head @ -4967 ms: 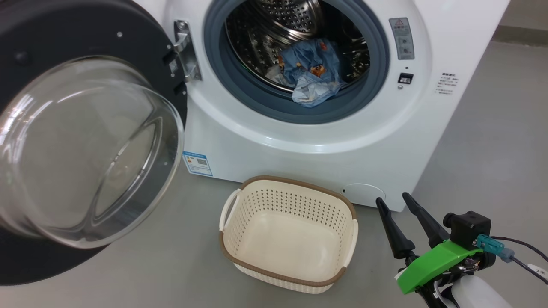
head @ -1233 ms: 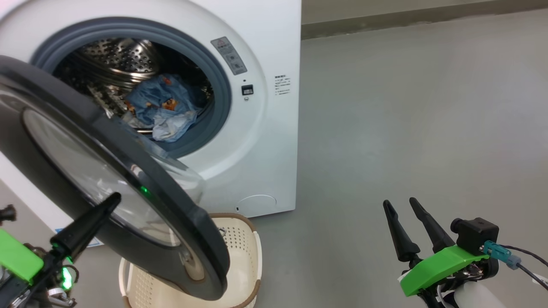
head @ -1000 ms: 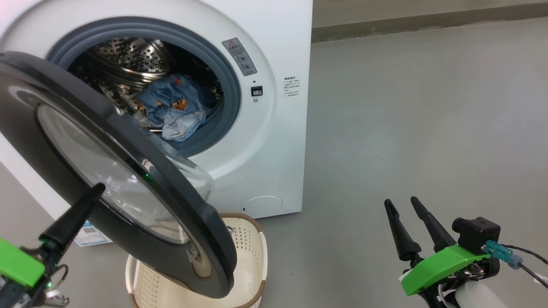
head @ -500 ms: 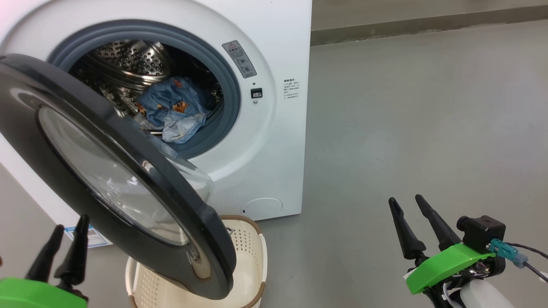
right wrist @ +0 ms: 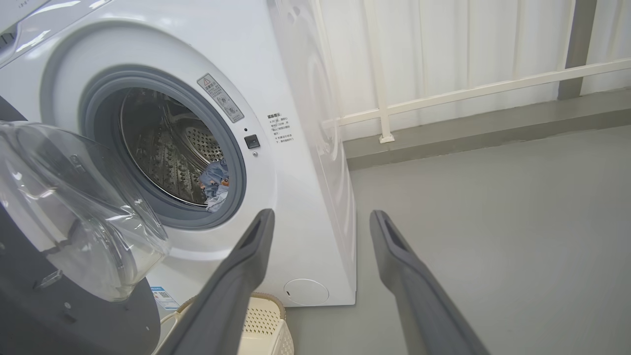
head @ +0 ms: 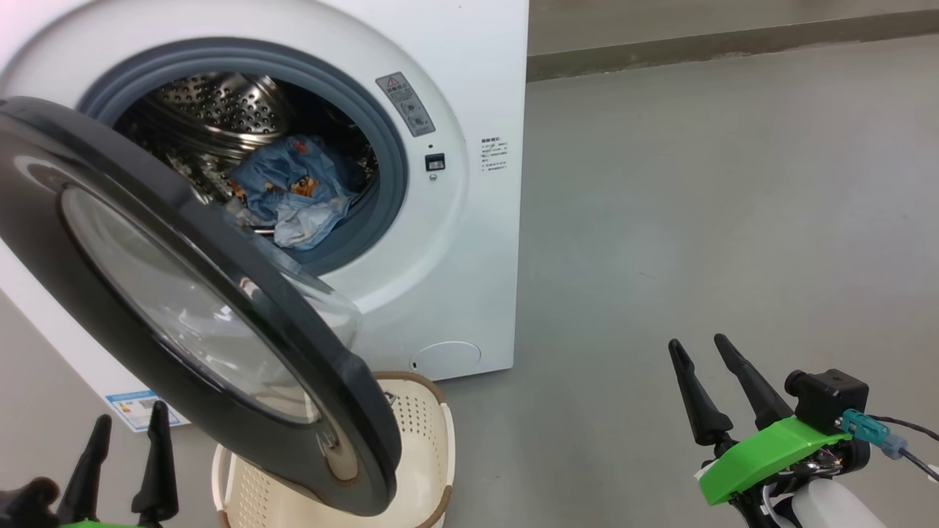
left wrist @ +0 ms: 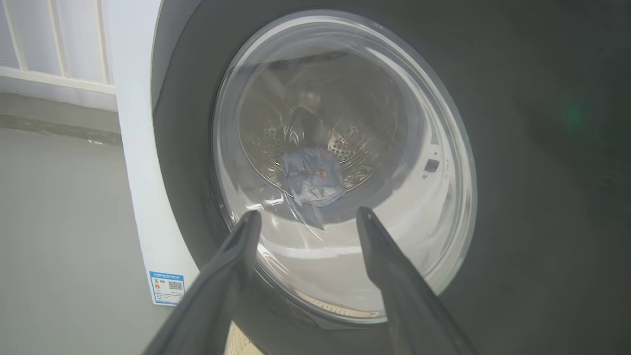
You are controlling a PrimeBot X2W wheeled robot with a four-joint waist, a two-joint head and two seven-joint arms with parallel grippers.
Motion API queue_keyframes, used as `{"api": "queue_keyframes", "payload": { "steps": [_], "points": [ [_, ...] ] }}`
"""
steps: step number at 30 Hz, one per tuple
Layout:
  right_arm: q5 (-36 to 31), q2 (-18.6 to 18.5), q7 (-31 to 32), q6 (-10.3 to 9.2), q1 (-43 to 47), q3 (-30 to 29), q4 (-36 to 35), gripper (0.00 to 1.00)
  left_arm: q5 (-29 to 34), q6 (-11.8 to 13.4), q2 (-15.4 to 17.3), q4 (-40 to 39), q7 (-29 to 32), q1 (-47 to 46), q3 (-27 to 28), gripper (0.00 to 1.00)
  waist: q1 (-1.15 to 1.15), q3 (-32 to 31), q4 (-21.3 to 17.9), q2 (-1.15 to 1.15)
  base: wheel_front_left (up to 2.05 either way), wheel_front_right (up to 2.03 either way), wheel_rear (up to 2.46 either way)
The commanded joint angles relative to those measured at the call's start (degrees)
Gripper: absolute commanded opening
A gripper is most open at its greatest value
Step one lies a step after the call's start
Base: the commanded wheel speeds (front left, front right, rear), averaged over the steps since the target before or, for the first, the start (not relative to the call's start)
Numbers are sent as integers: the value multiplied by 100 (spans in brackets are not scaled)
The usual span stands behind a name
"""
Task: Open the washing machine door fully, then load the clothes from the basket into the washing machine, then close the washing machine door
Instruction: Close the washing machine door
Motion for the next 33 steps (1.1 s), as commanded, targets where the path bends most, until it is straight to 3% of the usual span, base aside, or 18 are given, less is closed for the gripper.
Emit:
{"api": "queue_keyframes", "payload": {
  "steps": [1, 8, 33],
  "points": [
    [-26, -91, -71, 32, -82, 122, -149, 100, 117, 34, 138, -90, -99, -112, 161, 100, 0, -5, -14, 0, 0, 0, 0],
    [-40, -105, -71, 32, -69, 99, -157, 100, 502, 162, 204, 126, -425, -102, 24, 100, 0, -1, -59, 0, 0, 0, 0],
    [-198, -110, -71, 32, -63, 10, -152, 100, 513, 325, 144, 251, -579, -164, -119, 100, 0, 34, 38, 0, 0, 0, 0]
  ]
}}
